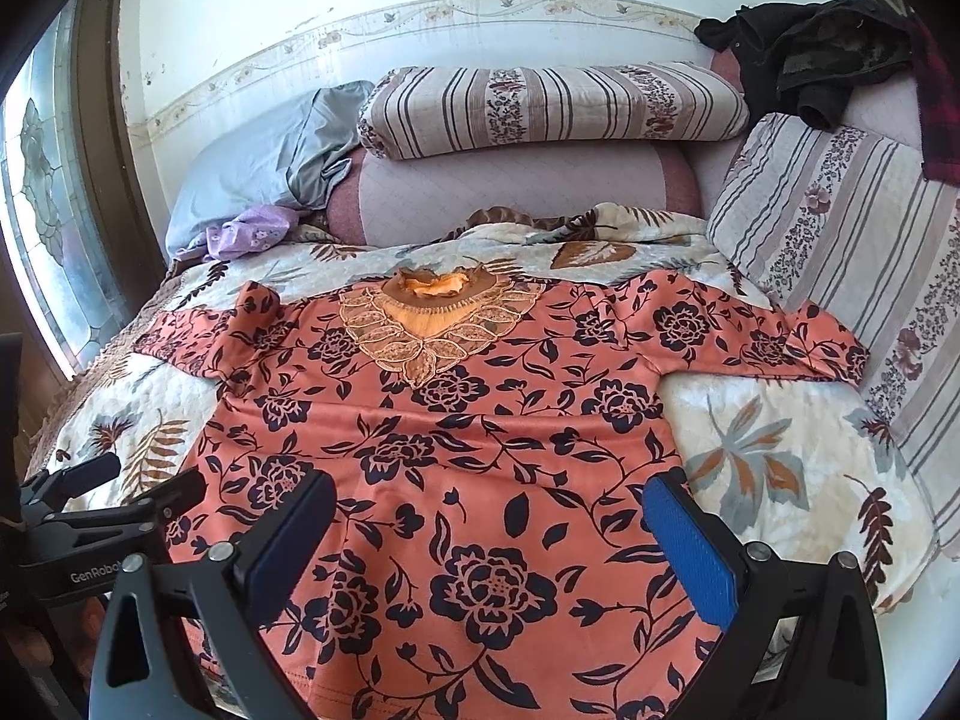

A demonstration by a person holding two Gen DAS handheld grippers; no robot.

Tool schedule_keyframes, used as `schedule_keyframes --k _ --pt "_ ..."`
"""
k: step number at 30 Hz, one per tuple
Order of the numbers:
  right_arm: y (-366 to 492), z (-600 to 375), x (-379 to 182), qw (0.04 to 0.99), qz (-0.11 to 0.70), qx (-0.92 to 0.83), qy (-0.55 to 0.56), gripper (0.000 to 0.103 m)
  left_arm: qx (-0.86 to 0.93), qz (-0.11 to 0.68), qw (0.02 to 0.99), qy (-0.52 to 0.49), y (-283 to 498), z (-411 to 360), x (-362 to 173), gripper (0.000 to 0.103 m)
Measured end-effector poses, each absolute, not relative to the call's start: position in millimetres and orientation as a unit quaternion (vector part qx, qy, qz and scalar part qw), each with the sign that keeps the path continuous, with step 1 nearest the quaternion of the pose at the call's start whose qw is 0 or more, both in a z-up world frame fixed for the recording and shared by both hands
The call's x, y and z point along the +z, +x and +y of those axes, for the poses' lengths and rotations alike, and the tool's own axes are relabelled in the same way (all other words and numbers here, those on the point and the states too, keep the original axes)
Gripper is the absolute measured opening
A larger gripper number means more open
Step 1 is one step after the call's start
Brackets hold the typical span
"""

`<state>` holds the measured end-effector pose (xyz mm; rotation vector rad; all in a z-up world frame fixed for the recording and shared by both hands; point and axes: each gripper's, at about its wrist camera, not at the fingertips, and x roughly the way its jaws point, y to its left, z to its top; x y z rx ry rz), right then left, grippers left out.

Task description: Fold small clothes

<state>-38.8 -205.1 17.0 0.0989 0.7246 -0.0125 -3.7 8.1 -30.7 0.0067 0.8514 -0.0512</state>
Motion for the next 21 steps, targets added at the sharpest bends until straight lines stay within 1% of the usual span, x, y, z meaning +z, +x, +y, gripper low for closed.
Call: schedule_keyframes --k 17,21 --pt "-25.8 -225.9 1.5 0.928 0.367 -0.019 0.058 0.103 -0.024 0.435 0.9 0.019 8.8 -0.3 -51.4 0.103" --pt "-22.6 -255.6 -2.0 0.926 0.371 -0.022 0.067 0.103 -0.018 0.443 0.896 0.028 17.2 9.1 -62.9 0.103"
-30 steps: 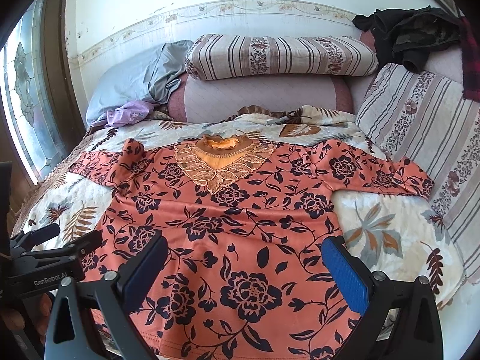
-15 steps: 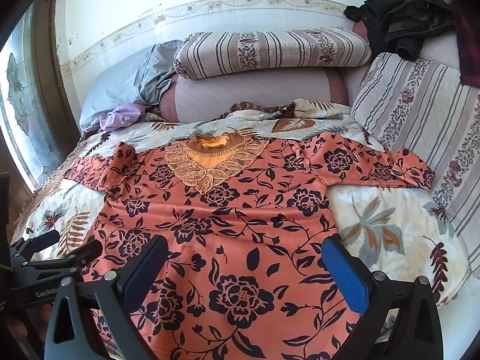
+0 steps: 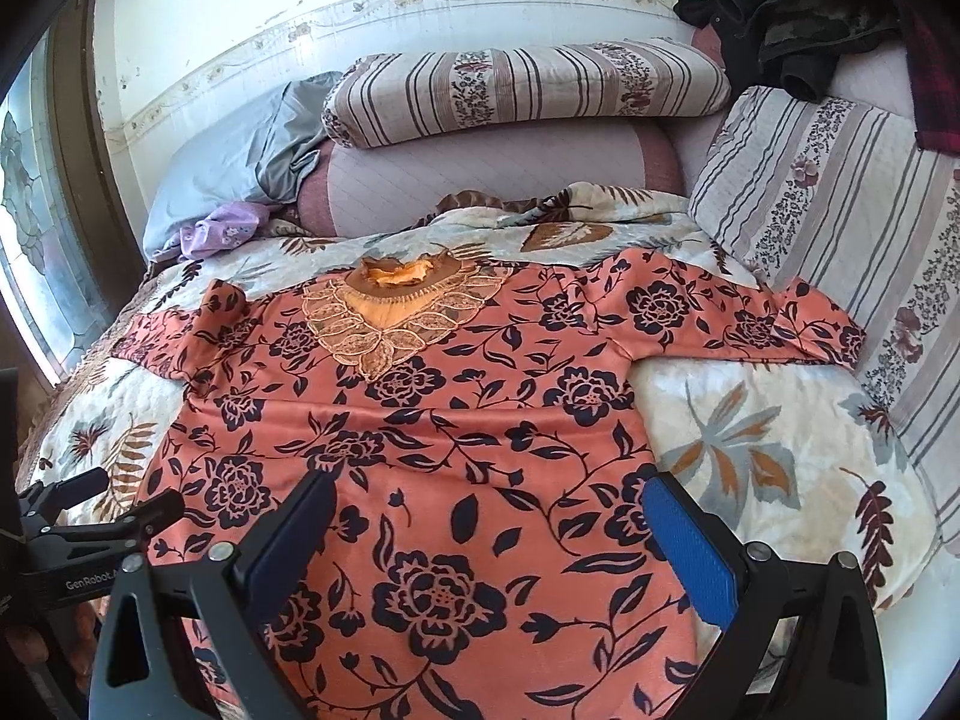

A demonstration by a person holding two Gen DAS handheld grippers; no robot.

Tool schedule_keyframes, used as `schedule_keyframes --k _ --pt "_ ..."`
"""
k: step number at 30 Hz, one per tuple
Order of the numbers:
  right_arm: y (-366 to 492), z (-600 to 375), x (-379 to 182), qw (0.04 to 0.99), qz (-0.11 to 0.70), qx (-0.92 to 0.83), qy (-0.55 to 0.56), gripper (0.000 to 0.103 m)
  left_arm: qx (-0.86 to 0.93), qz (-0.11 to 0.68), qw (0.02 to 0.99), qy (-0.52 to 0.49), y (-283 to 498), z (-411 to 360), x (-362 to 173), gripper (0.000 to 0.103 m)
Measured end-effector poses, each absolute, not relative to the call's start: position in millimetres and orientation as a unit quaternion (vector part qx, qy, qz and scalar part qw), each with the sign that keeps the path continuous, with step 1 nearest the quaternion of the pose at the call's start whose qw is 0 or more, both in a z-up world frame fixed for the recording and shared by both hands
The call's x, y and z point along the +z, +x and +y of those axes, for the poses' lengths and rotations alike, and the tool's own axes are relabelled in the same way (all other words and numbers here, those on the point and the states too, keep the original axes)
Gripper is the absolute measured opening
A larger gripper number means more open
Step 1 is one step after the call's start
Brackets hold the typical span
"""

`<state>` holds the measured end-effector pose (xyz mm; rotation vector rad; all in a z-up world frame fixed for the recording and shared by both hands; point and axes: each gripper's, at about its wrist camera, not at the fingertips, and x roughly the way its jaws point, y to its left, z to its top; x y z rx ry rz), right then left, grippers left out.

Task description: Fold small clothes

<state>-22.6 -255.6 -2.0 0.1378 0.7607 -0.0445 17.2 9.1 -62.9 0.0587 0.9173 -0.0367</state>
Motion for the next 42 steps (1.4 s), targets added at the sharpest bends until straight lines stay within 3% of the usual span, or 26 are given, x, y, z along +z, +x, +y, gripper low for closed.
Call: schedule_keyframes --k 9,11,14,20,21,22,25,26,31,36,40,42 --pt "-7.4 -485.9 -33.7 0.879 0.349 -0.127 0.299 0.102 0.044 0.443 0.895 0.035 57.4 60.1 -87.1 0.103" --pt "1.4 -539.7 -49.3 0.857 0.338 -0.157 0.356 0.096 0.056 0.433 0.899 0.033 67.4 72.1 -88.1 0.103" --pt "24.8 -598.3 -66.6 0.83 0.328 -0.186 0.412 0.079 0.071 0.423 0.903 0.024 83.7 91.7 -90.7 0.103" --pt "79.4 -647.3 -86.4 0.811 0.334 -0.227 0.423 0.074 0.09 0.408 0.909 0.0 105.6 118.1 -98.5 0.103" --pt "87.1 -650.5 -90.5 0.807 0.342 -0.231 0.422 0.068 0.091 0.409 0.908 -0.002 107.3 120.7 -101.4 0.103" --pt "95.2 -651.7 -94.6 0.802 0.355 -0.231 0.421 0.047 0.094 0.414 0.905 -0.006 108.6 123.9 -105.6 0.103" --pt "109.7 -646.6 -90.6 0.8 0.366 -0.225 0.418 0.011 0.096 0.441 0.892 -0.037 113.5 136.1 -118.1 0.103" --pt "114.3 -640.9 -82.0 0.807 0.36 -0.213 0.417 0.008 0.099 0.446 0.888 -0.052 114.3 141.1 -120.0 0.103" --pt "142.4 -581.8 -5.7 0.838 0.286 -0.095 0.455 0.008 0.093 0.443 0.884 -0.114 109.7 156.3 -117.9 0.103" --pt "173.7 -462.0 82.6 0.84 0.183 0.084 0.505 0.008 0.086 0.427 0.891 -0.126 104.8 163.0 -109.2 0.103" --pt "185.6 -348.8 94.0 0.801 0.139 0.191 0.55 0.012 0.086 0.412 0.894 -0.153 99.9 176.3 -102.3 0.103" --pt "196.3 -296.5 67.0 0.785 0.146 0.217 0.561 0.05 0.088 0.407 0.894 -0.166 98.8 182.9 -100.5 0.103"
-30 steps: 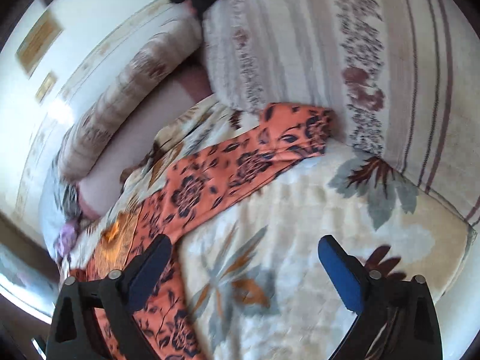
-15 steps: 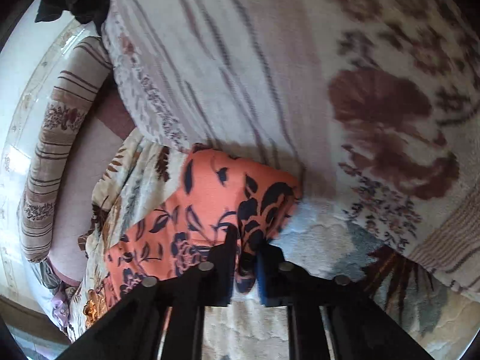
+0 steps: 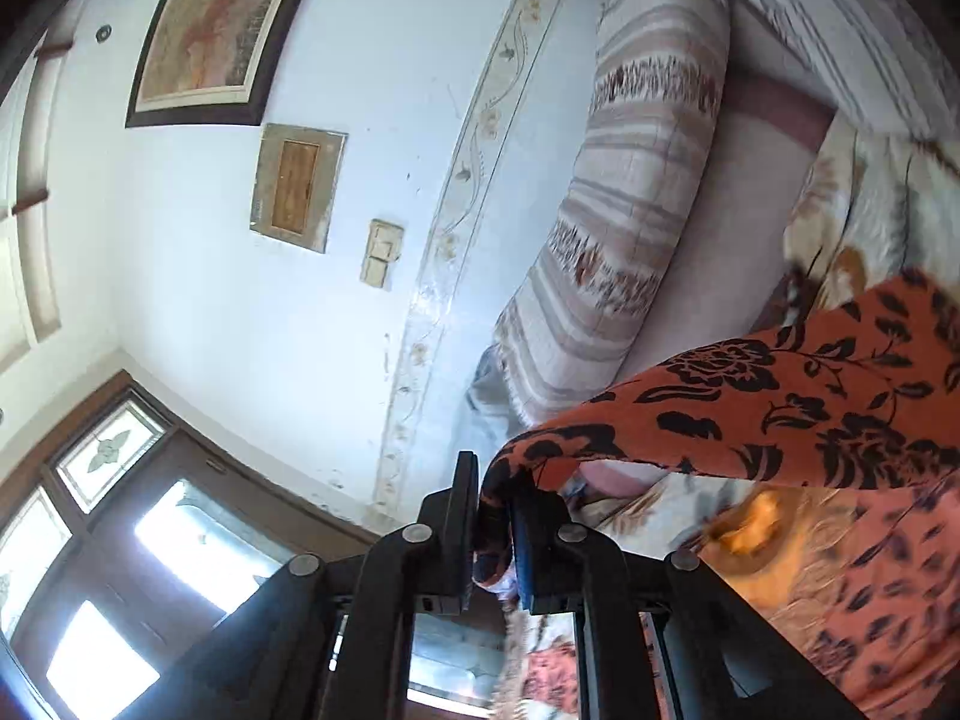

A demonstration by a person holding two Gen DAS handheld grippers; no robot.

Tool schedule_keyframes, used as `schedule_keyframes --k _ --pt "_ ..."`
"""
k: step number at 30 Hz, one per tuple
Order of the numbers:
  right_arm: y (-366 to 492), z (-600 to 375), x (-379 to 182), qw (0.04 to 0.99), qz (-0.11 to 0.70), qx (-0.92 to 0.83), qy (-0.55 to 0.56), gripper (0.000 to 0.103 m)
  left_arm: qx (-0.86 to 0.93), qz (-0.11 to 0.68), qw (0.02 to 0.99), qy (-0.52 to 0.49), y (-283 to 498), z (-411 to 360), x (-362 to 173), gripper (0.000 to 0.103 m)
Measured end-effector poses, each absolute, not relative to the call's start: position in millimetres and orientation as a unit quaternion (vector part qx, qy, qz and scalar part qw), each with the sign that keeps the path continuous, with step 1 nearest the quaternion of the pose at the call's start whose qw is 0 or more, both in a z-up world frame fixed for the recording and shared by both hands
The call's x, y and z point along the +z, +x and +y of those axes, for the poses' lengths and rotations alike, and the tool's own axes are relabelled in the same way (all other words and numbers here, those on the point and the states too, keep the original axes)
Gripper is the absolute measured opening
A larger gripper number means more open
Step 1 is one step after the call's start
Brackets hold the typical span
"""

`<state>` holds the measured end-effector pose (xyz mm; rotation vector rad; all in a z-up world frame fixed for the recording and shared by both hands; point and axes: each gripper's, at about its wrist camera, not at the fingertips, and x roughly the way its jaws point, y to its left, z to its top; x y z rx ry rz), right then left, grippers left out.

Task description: Fold small clothes

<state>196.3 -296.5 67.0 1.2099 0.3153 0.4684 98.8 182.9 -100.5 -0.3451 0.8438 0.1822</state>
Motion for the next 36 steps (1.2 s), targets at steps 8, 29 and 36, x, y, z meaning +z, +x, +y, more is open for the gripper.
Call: schedule_keyframes --k 8,29,36 --pt "215.6 -166.6 -135.6 0.716 0.438 0.175 0.515 0.098 0.096 0.403 0.89 -0.191 94.4 202.2 -99.9 0.103" --pt "69.6 -266.9 -99.2 0.914 0.387 0.068 0.102 0.098 0.035 0.471 0.871 -0.137 102.7 167.0 -110.3 0.098" --pt "70.2 -271.5 -130.8 0.902 0.407 0.072 0.121 0.098 -0.177 0.43 0.847 -0.256 179.3 83.6 -56.3 0.097"
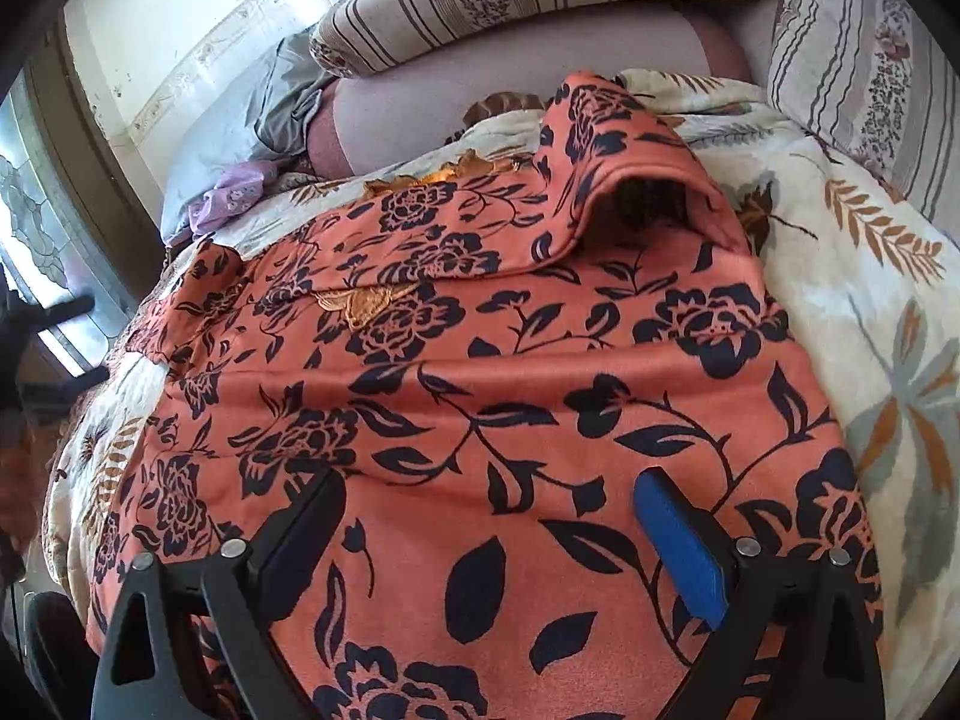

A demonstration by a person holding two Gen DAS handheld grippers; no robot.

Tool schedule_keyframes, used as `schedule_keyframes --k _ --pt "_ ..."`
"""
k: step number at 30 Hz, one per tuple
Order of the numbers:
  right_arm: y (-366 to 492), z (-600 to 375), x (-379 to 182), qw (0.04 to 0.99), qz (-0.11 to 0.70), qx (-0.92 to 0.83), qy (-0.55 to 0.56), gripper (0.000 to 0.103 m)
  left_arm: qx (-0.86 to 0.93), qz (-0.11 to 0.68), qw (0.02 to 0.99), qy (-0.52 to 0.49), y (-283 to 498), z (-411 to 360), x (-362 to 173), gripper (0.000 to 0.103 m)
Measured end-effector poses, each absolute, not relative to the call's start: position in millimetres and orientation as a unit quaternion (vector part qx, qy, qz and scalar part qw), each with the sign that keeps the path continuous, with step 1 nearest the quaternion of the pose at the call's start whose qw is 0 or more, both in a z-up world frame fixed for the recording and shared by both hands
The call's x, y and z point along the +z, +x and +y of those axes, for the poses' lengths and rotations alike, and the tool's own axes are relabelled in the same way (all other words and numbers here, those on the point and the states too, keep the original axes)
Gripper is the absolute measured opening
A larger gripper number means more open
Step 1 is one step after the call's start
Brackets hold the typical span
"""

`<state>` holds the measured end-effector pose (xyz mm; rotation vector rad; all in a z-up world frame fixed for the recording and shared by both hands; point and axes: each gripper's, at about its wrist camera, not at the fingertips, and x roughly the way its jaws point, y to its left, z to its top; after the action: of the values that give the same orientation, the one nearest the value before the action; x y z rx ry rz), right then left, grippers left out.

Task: Fold small clothes
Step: 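Grasp the opposite side edge of the shirt with the left tool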

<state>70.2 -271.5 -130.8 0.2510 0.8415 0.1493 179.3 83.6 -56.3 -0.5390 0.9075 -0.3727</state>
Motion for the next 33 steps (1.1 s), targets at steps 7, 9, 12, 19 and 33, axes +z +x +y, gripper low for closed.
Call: schedule_keyframes --k 7,9,12,19,33 --pt "71.5 -269.2 -134.1 0.904 0.404 0.077 0.115 0.101 -0.148 0.498 0.789 -0.329 270.9 37.0 -124.5 0.094" --pt "71.8 -267.7 -134.9 0.904 0.405 0.079 0.113 0.102 -0.128 0.504 0.786 -0.335 275.2 35.8 -136.2 0.093" --pt "72.4 -267.8 -135.4 0.903 0.405 0.081 0.115 0.102 -0.129 0.497 0.797 -0.319 276.2 28.2 -136.4 0.093" --pt "74.7 -265.5 -136.4 0.903 0.407 0.079 0.111 0.102 -0.081 0.503 0.815 -0.278 280.5 33.8 -127.2 0.007" --pt "72.5 -270.0 -135.2 0.904 0.401 0.085 0.126 0.102 -0.018 0.479 0.852 -0.209 232.2 78.6 -136.2 0.009"
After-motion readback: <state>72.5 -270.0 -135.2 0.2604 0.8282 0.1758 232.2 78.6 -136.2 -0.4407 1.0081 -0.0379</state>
